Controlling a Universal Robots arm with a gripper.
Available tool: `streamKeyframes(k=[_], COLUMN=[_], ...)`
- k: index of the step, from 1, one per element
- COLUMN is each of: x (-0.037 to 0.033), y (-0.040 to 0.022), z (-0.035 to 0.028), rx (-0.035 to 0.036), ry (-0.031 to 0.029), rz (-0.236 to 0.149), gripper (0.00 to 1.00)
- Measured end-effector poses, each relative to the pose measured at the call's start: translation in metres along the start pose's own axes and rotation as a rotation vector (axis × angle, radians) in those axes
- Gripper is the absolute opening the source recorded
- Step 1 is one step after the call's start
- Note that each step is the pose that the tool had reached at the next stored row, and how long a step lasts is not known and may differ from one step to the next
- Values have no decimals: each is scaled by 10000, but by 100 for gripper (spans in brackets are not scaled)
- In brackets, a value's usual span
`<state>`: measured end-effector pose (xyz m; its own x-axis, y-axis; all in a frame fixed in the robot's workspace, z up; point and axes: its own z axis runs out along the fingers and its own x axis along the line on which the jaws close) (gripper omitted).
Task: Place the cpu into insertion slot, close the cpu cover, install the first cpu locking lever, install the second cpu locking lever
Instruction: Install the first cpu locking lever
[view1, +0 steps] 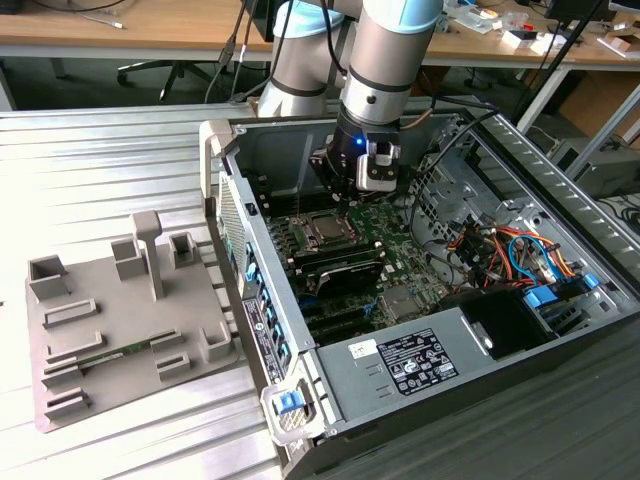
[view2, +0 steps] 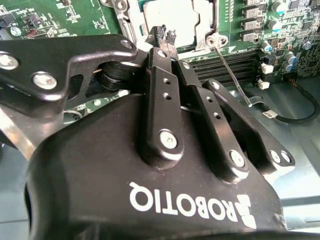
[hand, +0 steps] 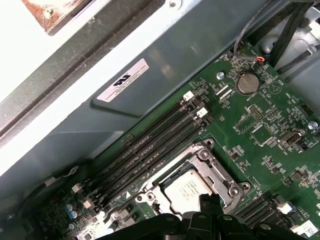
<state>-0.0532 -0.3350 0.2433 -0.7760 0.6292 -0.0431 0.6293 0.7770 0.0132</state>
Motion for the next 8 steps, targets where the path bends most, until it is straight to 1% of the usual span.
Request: streamKeyframes(k=[8], x=[0], y=[0], z=[0], rx=[-7], ry=[3], rz=[-167], gripper=[11])
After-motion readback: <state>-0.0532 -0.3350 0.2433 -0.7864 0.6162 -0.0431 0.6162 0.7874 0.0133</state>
